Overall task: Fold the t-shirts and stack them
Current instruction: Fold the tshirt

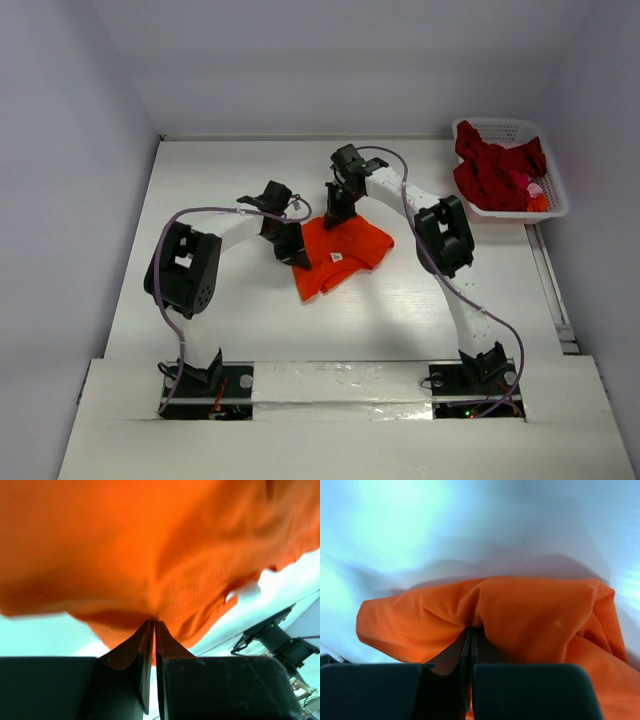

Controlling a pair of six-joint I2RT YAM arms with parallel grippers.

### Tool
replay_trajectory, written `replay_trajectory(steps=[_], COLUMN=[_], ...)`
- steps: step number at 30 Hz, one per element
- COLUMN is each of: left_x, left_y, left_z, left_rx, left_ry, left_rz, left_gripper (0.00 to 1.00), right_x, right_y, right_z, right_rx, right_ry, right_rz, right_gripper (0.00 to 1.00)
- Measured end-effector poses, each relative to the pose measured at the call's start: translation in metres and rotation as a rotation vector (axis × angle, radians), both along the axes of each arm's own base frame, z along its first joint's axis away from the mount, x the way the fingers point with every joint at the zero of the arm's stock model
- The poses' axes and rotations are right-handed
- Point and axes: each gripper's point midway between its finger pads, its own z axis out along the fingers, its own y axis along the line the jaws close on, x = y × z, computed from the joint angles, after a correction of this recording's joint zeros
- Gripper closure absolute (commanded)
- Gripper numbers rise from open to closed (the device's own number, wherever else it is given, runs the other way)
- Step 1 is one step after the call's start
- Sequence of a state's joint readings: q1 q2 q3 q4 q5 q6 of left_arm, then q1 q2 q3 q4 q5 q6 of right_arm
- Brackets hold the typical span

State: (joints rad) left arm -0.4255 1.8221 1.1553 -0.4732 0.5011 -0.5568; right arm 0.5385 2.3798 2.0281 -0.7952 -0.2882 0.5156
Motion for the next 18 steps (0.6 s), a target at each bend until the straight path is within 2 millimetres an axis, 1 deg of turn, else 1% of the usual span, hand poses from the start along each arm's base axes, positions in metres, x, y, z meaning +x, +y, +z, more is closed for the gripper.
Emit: replay_trajectory(steps=[7, 11, 13, 15, 18], left_x=[-0.011, -0.009, -0.004, 0.006, 0.031], left_y=[0.006, 0.010, 0.012, 0.013, 0.012], left_z=[0.004, 0.011, 0.019, 0.031, 0.051], left_rx=[0.012, 0.032, 0.035, 0.034, 0.027], left_ry=[0.005, -0.019, -0.048, -0.088, -0.167], left_rz=[-0.022, -0.006, 0.018, 0.049, 0.099], left_gripper=[0.97, 0.97, 0.96, 0.96, 0.96], right_x=[0.009, 0.009, 0.009, 0.007, 0.002], right_y=[0.008, 0.008, 0.007, 0.005, -0.003], right_z=[0.001, 0.002, 0.002, 0.004, 0.013], right_rx=[0.012, 0.012, 0.010, 0.005, -0.018], right_ry=[0.001, 0.004, 0.003, -0.001, -0.018], right_rz=[0.000, 0.000, 0.000, -0.001, -0.004], right_gripper=[1.00, 1.00, 1.00, 1.00, 1.00])
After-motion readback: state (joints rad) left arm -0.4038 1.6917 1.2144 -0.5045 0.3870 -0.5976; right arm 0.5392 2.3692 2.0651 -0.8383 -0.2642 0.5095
